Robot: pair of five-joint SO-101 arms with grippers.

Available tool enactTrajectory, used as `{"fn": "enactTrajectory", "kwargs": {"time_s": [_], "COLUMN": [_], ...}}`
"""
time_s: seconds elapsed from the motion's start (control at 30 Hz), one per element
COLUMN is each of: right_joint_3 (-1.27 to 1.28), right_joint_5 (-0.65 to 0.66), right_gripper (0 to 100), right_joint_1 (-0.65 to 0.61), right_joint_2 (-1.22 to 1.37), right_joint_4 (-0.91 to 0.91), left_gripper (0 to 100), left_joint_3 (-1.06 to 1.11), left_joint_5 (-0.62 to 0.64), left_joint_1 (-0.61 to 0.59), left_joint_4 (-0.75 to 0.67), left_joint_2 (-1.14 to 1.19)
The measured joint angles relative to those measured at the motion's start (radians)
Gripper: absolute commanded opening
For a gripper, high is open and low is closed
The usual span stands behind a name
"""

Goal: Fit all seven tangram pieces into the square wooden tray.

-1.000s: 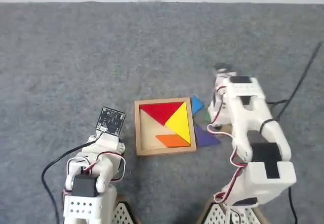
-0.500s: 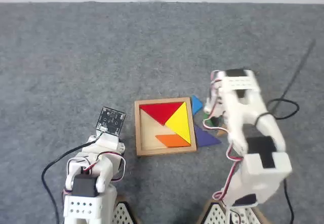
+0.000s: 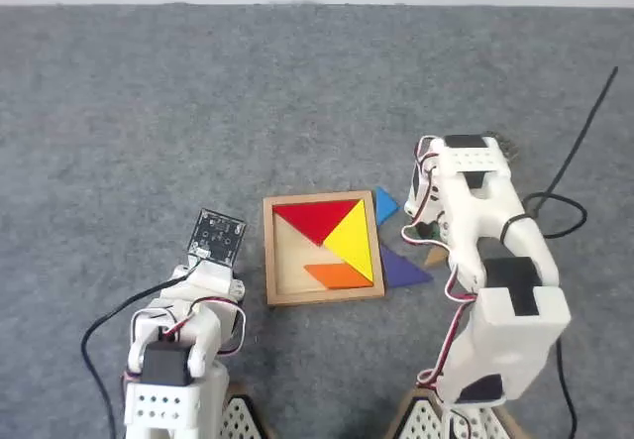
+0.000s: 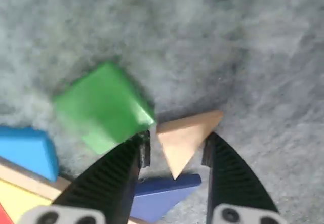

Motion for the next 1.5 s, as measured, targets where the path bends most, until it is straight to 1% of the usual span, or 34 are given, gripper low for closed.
{"fn": "enactTrajectory", "kwargs": {"time_s": [0.33, 0.53, 0.7, 0.83, 0.9, 1.03, 1.1, 1.27, 1.3, 1.5], "right_joint_3": [0.0, 0.0, 0.0, 0.044, 0.109, 0.272, 0.322, 0.328, 0.327, 0.272], "right_joint_5": [0.0, 0.04, 0.049, 0.092, 0.098, 0.1, 0.101, 0.106, 0.106, 0.106], "right_gripper": [16.2, 16.1, 16.1, 16.3, 16.5, 16.6, 17.7, 28.6, 29.2, 23.2], "right_joint_1": [0.003, 0.003, 0.003, 0.002, -0.006, -0.04, -0.032, -0.029, -0.023, -0.02], "right_joint_2": [0.0, -0.006, -0.132, -0.269, -0.331, -0.393, -0.393, -0.359, -0.334, -0.199], "right_joint_4": [-0.008, 0.0, 0.044, 0.052, 0.021, -0.123, -0.176, -0.204, -0.204, -0.204], "left_gripper": [1, 1, 1, 1, 1, 1, 1, 1, 1, 1], "left_joint_3": [0.0, 0.0, 0.0, 0.0, 0.0, 0.0, 0.0, 0.0, 0.0, 0.0], "left_joint_5": [0.0, 0.0, 0.0, 0.0, 0.0, 0.0, 0.0, 0.0, 0.0, 0.0], "left_joint_1": [0.0, 0.0, 0.0, 0.0, 0.0, 0.0, 0.0, 0.0, 0.0, 0.0], "left_joint_4": [0.0, 0.0, 0.0, 0.0, 0.0, 0.0, 0.0, 0.0, 0.0, 0.0], "left_joint_2": [0.0, 0.0, 0.0, 0.0, 0.0, 0.0, 0.0, 0.0, 0.0, 0.0]}}
